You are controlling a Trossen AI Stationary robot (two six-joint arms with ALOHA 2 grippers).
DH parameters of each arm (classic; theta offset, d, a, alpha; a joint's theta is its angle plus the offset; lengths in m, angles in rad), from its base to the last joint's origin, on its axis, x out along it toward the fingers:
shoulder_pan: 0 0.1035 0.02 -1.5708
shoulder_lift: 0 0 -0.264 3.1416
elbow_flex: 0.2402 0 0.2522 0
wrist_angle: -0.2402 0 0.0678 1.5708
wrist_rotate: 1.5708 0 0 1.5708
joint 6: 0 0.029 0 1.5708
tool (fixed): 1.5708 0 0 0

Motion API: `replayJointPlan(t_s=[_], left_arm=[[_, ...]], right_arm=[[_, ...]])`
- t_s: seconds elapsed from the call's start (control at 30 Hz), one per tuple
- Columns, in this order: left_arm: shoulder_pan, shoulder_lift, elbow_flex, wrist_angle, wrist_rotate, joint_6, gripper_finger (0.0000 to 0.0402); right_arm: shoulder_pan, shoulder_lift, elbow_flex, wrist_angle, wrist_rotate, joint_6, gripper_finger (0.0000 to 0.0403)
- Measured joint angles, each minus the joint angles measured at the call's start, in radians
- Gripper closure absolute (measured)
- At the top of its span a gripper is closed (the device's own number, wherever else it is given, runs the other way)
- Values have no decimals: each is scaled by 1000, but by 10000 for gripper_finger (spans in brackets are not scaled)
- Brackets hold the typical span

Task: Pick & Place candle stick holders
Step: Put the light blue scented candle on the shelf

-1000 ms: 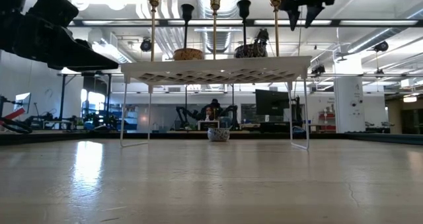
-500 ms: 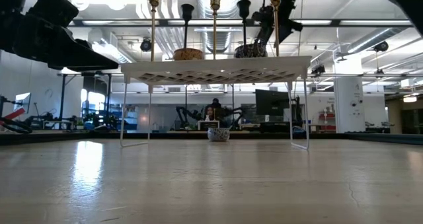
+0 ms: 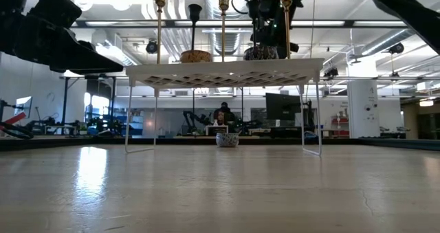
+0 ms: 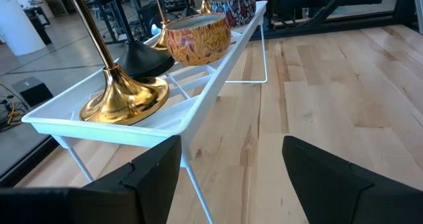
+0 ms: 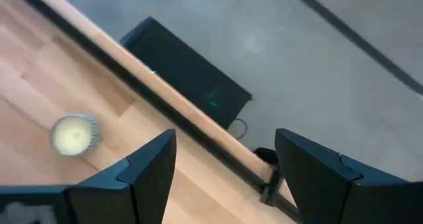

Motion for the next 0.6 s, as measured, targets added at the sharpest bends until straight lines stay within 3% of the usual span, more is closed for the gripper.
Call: replayJointPlan(t_s=[0.23,0.6], left_arm=[[0,0,0,0,1,0,133],[0,0,0,0,2,0,133]], right_arm=[[28,44,0,6,-135,0,163],[109,93,0,14,-142,-27,152]])
